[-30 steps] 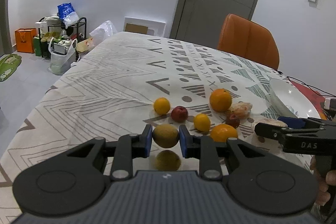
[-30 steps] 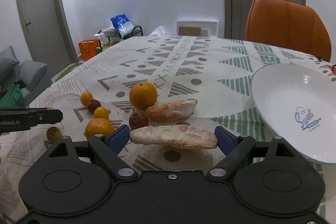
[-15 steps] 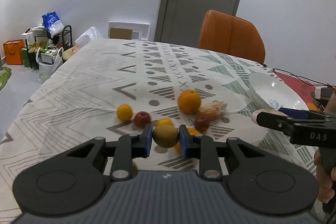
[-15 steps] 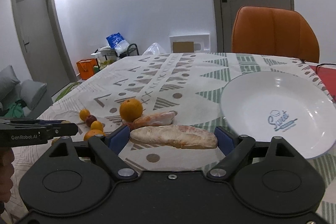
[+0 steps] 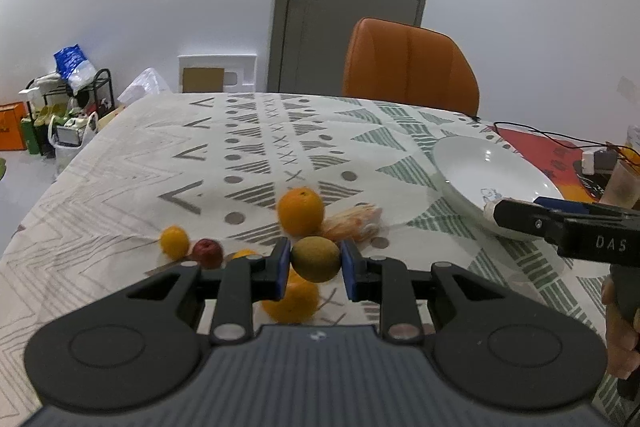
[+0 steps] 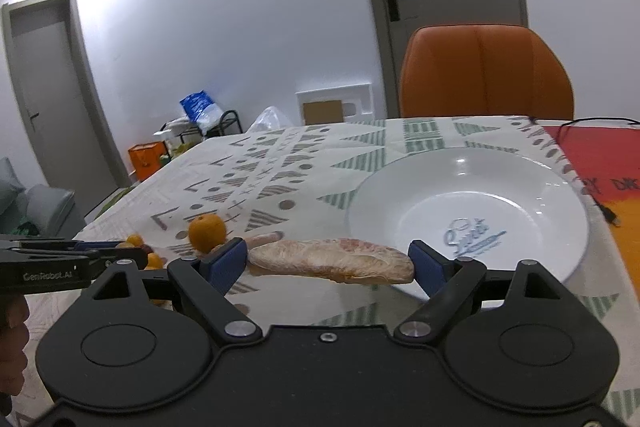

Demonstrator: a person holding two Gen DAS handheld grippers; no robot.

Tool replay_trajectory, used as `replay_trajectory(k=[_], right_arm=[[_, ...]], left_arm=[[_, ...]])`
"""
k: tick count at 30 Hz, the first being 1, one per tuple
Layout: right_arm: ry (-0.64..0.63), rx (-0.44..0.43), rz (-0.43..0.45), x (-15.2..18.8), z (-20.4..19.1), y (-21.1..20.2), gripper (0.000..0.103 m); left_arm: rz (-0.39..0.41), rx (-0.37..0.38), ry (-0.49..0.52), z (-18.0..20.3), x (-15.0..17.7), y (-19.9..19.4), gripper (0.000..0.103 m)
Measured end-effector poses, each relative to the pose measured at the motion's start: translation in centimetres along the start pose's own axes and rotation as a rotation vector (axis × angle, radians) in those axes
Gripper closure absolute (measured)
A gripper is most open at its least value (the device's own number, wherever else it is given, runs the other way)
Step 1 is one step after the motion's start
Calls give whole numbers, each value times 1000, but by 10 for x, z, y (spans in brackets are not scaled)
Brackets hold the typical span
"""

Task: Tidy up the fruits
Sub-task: 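Carry the pomelo segment into the white bowl and open the right gripper while the left holds its fruit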

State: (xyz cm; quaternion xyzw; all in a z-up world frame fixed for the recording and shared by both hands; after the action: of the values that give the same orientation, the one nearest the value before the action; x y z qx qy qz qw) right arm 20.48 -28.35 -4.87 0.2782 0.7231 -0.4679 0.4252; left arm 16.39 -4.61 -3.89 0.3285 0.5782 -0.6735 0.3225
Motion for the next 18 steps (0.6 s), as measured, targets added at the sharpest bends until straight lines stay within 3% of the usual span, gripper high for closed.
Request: replay_trajectory(k=[18], right_arm=[[66, 155, 32, 2, 62, -4, 18]], left_arm=[[-14, 52, 68, 45, -13, 27, 78]])
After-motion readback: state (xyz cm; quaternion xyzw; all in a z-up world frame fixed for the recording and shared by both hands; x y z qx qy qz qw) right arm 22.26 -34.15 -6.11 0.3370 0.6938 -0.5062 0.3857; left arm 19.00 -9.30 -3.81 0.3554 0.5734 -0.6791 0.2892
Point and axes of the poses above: each gripper's, at about its wrist camera, not at the fingertips, and y roughly the way its jaws point, z to its right, x to its underside, the point moved 4 cm from there along y, roughly the way its jaws point
